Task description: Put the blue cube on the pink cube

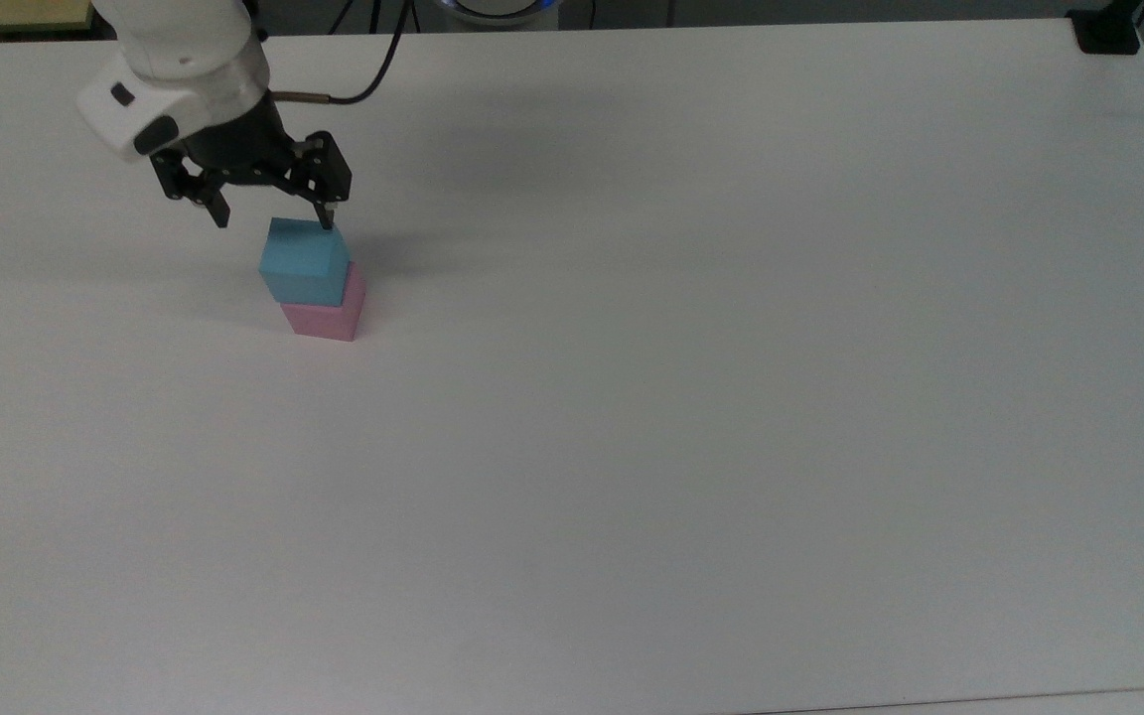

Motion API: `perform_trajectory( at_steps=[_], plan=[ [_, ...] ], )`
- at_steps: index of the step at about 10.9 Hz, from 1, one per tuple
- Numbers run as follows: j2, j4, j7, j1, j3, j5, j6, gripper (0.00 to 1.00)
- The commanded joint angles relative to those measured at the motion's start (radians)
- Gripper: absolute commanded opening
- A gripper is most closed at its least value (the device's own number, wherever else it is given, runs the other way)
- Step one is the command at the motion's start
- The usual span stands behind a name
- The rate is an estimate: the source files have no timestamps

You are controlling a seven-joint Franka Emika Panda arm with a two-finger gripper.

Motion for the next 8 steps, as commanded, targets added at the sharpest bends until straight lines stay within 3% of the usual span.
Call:
perform_trajectory(
  at_steps=[1,3,6,8],
  plan=[
    [-0.149,0.066,0.146,-0.001,-0.007,-0.014,-0.217,1.00],
    [-0.204,0.129,0.177,0.013,-0.005,-0.013,-0.363,1.00],
    [-0.320,0.125,0.370,0.096,-0.010,-0.016,-0.477,1.00],
    [-0.338,0.101,0.339,0.143,-0.039,-0.049,-0.471,1.00]
  ],
)
